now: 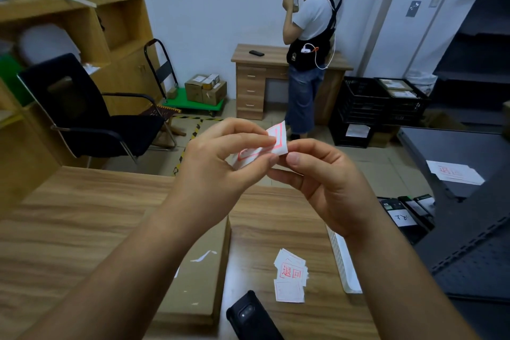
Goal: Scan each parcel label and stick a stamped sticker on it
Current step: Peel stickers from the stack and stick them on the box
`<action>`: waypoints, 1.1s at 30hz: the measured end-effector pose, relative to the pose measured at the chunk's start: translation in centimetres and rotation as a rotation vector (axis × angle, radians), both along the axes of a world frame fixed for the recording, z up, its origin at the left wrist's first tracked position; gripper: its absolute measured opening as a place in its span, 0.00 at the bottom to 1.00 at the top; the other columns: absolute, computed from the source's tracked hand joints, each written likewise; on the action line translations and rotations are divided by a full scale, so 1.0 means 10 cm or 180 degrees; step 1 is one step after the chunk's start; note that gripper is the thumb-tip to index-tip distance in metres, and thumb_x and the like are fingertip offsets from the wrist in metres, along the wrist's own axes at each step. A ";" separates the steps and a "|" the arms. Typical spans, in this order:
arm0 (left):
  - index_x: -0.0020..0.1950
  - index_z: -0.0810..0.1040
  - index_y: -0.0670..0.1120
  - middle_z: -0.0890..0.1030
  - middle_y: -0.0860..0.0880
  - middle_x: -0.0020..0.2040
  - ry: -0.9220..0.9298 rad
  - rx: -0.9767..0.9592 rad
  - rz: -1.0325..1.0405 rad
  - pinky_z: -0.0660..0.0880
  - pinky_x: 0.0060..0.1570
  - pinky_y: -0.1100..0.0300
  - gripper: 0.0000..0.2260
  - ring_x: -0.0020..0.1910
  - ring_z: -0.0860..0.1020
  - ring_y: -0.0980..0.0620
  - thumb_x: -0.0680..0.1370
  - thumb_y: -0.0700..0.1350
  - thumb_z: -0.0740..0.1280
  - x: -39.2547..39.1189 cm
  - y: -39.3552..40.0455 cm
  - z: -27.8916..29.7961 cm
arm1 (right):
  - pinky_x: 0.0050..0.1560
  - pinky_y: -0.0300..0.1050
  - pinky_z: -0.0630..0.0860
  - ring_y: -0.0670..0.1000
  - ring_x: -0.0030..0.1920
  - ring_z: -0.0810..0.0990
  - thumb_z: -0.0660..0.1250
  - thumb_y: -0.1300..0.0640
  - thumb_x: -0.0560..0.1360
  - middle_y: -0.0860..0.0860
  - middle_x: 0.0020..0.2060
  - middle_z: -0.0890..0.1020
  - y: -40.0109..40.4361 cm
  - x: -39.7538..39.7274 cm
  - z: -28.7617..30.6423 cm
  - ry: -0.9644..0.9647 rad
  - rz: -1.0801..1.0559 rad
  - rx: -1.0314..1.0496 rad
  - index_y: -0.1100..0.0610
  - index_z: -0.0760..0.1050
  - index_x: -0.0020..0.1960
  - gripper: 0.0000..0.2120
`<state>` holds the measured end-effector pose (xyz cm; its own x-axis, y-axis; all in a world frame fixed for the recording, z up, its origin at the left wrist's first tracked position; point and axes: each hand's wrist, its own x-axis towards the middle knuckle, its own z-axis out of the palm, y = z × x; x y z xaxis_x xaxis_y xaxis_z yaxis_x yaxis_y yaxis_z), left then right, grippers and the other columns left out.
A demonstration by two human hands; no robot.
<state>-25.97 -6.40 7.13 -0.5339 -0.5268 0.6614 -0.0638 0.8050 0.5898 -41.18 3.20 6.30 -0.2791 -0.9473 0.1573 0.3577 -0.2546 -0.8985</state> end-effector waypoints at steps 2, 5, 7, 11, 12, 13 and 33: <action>0.53 0.85 0.51 0.80 0.55 0.52 -0.0115 -0.0066 0.0022 0.76 0.52 0.59 0.09 0.56 0.78 0.53 0.73 0.48 0.75 0.00 0.00 0.00 | 0.48 0.48 0.82 0.57 0.49 0.83 0.75 0.66 0.68 0.60 0.46 0.83 0.01 0.01 0.02 0.0058 -0.0105 0.0078 0.64 0.78 0.50 0.13; 0.56 0.82 0.55 0.77 0.57 0.58 -0.0296 0.0101 0.0068 0.72 0.57 0.60 0.12 0.61 0.74 0.54 0.73 0.53 0.74 0.03 -0.01 0.03 | 0.43 0.46 0.82 0.55 0.44 0.84 0.69 0.65 0.72 0.58 0.42 0.84 0.01 0.01 0.04 0.0108 -0.0318 0.0185 0.61 0.77 0.46 0.03; 0.58 0.78 0.58 0.79 0.60 0.56 -0.0382 0.0654 0.0050 0.73 0.56 0.62 0.14 0.59 0.75 0.61 0.74 0.51 0.74 0.06 -0.01 0.10 | 0.40 0.45 0.82 0.54 0.41 0.84 0.65 0.66 0.75 0.58 0.40 0.84 0.01 -0.02 0.05 0.0190 -0.0445 0.0249 0.60 0.75 0.45 0.02; 0.59 0.76 0.54 0.86 0.55 0.45 -0.0322 0.1746 -0.0084 0.80 0.48 0.52 0.15 0.45 0.84 0.55 0.75 0.43 0.73 0.08 0.00 0.18 | 0.37 0.42 0.80 0.52 0.39 0.84 0.68 0.61 0.71 0.57 0.39 0.84 0.00 -0.02 0.08 0.0228 -0.0416 0.0282 0.59 0.75 0.47 0.05; 0.58 0.77 0.53 0.86 0.54 0.44 -0.0160 0.1900 -0.0030 0.80 0.44 0.54 0.14 0.43 0.84 0.54 0.75 0.43 0.73 0.08 0.01 0.19 | 0.37 0.42 0.80 0.52 0.40 0.84 0.69 0.60 0.71 0.56 0.40 0.84 0.00 -0.01 0.07 0.0138 -0.0346 0.0290 0.59 0.76 0.48 0.08; 0.57 0.78 0.52 0.86 0.53 0.44 0.0006 0.2033 0.0041 0.79 0.41 0.56 0.13 0.42 0.84 0.53 0.74 0.42 0.74 0.07 0.01 0.19 | 0.38 0.42 0.80 0.52 0.42 0.84 0.71 0.59 0.71 0.56 0.42 0.85 -0.01 0.01 0.05 0.0049 -0.0262 0.0308 0.59 0.77 0.51 0.09; 0.52 0.85 0.50 0.79 0.52 0.62 -0.0339 -0.1300 0.0347 0.69 0.57 0.41 0.09 0.64 0.73 0.48 0.74 0.50 0.73 0.13 0.02 0.00 | 0.39 0.43 0.73 0.48 0.41 0.80 0.70 0.60 0.70 0.52 0.39 0.82 0.04 0.12 0.05 0.0899 -0.0265 0.0522 0.55 0.80 0.40 0.01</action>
<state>-24.68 -6.24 7.15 -0.5662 -0.2904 0.7714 -0.2046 0.9561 0.2097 -39.99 3.58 6.77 -0.3237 -0.9422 0.0867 0.0730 -0.1162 -0.9905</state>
